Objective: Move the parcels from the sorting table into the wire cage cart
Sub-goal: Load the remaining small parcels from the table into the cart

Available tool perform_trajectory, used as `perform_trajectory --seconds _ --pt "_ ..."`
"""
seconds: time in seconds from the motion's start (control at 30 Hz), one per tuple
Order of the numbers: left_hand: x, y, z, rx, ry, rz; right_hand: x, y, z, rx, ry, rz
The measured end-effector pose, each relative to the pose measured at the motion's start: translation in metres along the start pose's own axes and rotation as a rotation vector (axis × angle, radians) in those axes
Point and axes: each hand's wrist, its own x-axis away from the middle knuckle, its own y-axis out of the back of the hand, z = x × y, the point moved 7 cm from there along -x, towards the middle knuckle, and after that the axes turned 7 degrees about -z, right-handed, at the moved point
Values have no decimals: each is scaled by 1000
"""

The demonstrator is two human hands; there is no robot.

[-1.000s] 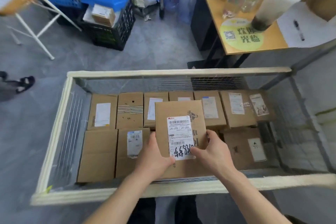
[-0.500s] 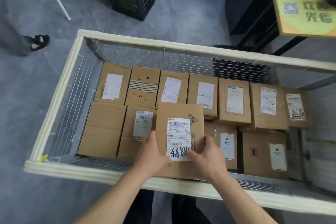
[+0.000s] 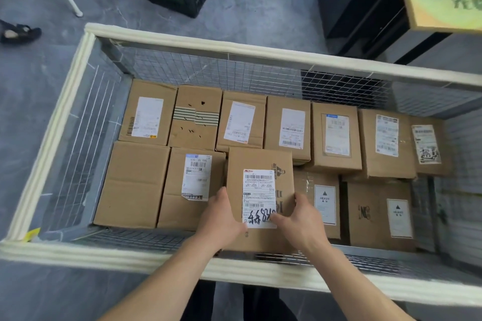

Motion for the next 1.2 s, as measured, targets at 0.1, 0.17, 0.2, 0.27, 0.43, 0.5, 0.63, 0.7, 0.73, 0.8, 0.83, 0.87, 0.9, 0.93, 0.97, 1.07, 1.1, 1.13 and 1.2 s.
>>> perform_trajectory --seconds 0.1,0.17,0.2,0.27,0.43,0.5,0.63,0.7,0.73,0.8,0.83,0.87,0.9,0.93,0.97,1.07,1.1,1.13,1.2 --pt "-13 -6 5 -41 7 19 -12 -9 -1 16 4 15" --pt "-23 -10 8 -84 12 32 -20 -16 -1 38 10 24" --pt "-28 -12 11 -113 16 38 -24 -20 -2 45 8 34" --pt "-36 -19 16 -186 15 49 -30 -29 -5 50 3 70" --pt "-49 -32 23 -290 -18 51 -43 -51 -11 59 10 147" --pt "-52 -35 22 -291 -28 50 -47 -56 -13 50 -11 157" --pt "-54 -35 24 -288 -12 26 -52 -59 -15 8 -28 124" --pt "-53 -32 25 -282 -6 4 -52 -58 -16 -12 -19 93" --pt "-53 -30 25 -281 -2 -9 -52 -57 -15 -18 -9 78" --pt "-52 -28 27 -279 6 -27 -51 -57 -15 -32 4 59" --pt "-52 -27 27 -276 8 -33 -49 -57 -16 -39 6 52" --pt "-51 -27 27 -275 7 -39 -49 -57 -16 -45 8 47" --pt "-52 -28 27 -276 6 -45 -50 -56 -16 -52 9 43" --pt "-52 -28 26 -276 3 -52 -51 -56 -16 -60 6 41" --pt "-54 -28 24 -274 -4 -59 -53 -55 -16 -68 0 41" --pt "-60 -28 20 -264 -24 -67 -58 -56 -17 -78 -18 47" --pt "-61 -28 20 -264 -28 -66 -58 -57 -18 -78 -20 50" --pt "-60 -29 21 -264 -30 -64 -57 -57 -19 -79 -21 48" --pt "-59 -29 22 -271 -30 -68 -56 -55 -21 -82 -22 35"
